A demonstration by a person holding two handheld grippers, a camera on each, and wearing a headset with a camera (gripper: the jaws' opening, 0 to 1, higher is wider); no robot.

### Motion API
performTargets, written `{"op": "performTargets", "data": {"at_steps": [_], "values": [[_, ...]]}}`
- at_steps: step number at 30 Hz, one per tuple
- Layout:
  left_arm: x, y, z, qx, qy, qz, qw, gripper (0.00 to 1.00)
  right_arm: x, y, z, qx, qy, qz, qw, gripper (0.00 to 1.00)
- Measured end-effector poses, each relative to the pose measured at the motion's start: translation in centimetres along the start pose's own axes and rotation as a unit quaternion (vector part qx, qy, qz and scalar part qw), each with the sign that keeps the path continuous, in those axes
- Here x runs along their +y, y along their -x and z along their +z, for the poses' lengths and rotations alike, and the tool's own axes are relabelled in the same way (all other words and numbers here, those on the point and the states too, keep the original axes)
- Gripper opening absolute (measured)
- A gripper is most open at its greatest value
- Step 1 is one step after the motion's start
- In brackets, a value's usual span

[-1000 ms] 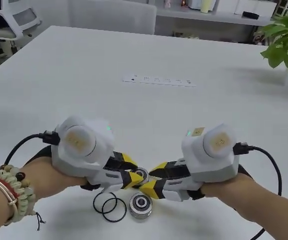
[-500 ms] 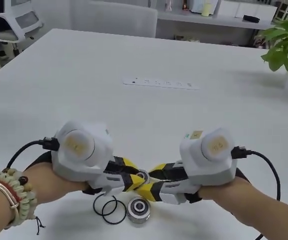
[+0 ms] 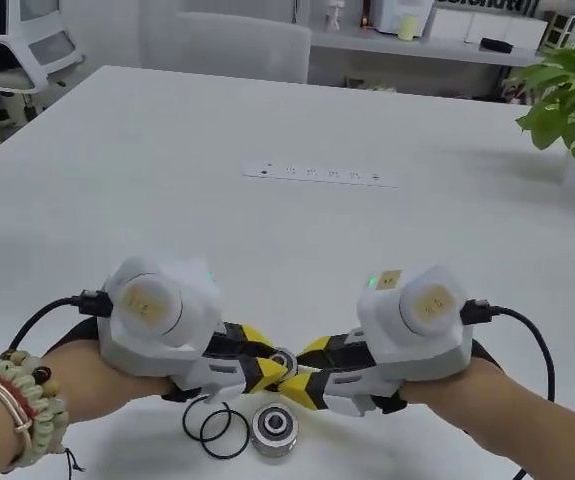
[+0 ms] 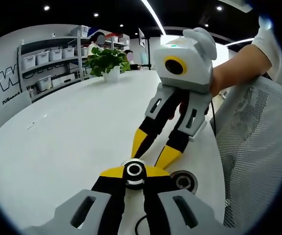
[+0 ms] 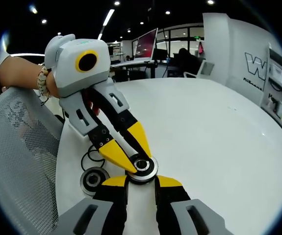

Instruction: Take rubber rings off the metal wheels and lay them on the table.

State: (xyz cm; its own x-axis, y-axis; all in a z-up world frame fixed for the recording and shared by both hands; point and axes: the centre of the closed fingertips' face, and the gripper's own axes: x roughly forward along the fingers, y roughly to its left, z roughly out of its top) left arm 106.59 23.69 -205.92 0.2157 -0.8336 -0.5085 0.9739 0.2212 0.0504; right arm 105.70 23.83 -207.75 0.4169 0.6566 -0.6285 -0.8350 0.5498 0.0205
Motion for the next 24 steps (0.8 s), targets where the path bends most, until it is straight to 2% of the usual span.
{"op": "performTargets", "data": {"at_steps": [10, 12, 13, 14, 16, 21, 22, 23, 24], "values": [[0.1, 0.0, 0.0, -0.005, 0.003, 0.001, 1.0000, 0.08, 0.0, 0.2, -0.1, 0.006, 0.024, 0.000, 0.9997, 0.15], [0.1, 0.0, 0.0, -0.006, 0.003, 0.002, 1.0000, 0.08, -0.2, 0.3, -0.3, 0.012, 0.033, -0.002, 0.9994, 0.11], [0.1, 0.0, 0.0, -0.007, 0.004, 0.002, 1.0000, 0.08, -0.6, 0.5, -0.8, 0.026, 0.042, -0.011, 0.9987, 0.03], [0.1, -0.1, 0.0, -0.007, 0.005, 0.003, 1.0000, 0.08, -0.4, 0.4, -0.6, 0.018, 0.035, -0.004, 0.9992, 0.03], [0.1, -0.1, 0.0, -0.008, 0.006, 0.004, 0.9999, 0.08, -0.4, 0.4, -0.6, 0.018, 0.033, -0.005, 0.9993, 0.02], [0.3, -0.1, 0.0, -0.007, 0.008, 0.008, 0.9999, 0.08, -0.9, 0.4, -0.6, 0.021, 0.035, -0.019, 0.9990, 0.00], [0.3, -0.1, 0.0, -0.007, 0.008, 0.008, 0.9999, 0.08, -1.0, 0.5, -0.5, 0.020, 0.029, -0.022, 0.9991, 0.00], [0.3, -0.1, 0.0, -0.007, 0.008, 0.008, 0.9999, 0.08, -1.1, 0.5, -0.5, 0.017, 0.002, -0.023, 0.9996, 0.00], [0.3, -0.1, 0.0, -0.006, 0.008, 0.008, 0.9999, 0.08, -1.2, 0.5, -0.5, 0.016, -0.011, -0.024, 0.9995, 0.00]]}}
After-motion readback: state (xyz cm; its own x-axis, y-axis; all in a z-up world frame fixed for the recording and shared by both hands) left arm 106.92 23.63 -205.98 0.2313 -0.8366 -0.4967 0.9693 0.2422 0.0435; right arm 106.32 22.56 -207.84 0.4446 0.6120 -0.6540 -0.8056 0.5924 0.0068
